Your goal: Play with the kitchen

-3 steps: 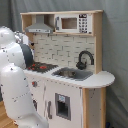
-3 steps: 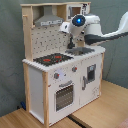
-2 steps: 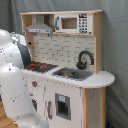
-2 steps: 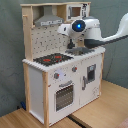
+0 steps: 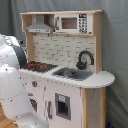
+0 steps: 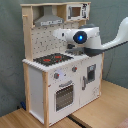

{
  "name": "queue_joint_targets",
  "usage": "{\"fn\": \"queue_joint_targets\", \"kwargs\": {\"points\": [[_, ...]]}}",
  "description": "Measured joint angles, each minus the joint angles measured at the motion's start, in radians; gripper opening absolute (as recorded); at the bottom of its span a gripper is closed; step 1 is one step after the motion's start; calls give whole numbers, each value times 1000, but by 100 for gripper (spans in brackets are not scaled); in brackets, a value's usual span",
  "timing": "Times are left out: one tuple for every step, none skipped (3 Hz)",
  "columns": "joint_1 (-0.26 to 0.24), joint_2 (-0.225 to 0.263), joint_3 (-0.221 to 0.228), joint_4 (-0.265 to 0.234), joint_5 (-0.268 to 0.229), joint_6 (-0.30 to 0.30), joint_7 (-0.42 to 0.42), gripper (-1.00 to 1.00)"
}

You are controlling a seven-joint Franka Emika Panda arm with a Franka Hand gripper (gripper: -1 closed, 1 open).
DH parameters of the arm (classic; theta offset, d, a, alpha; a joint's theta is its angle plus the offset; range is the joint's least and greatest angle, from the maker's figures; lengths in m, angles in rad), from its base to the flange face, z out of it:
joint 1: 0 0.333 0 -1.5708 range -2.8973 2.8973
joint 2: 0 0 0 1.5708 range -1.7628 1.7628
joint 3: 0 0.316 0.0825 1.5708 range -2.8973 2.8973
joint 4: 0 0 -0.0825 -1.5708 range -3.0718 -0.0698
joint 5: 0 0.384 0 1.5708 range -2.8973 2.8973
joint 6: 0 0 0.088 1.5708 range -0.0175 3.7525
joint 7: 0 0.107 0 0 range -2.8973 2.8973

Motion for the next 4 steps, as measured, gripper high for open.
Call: {"fn": "queue_joint_targets", "kwargs": {"points": [[0,-19,18,-22,-82,73,34,100],[0,-30,28,-44,-144,148,79,100],[0,-37,41,-68,-215,220,132,100],[0,-39,56,-88,-283,283,168,100]]}}
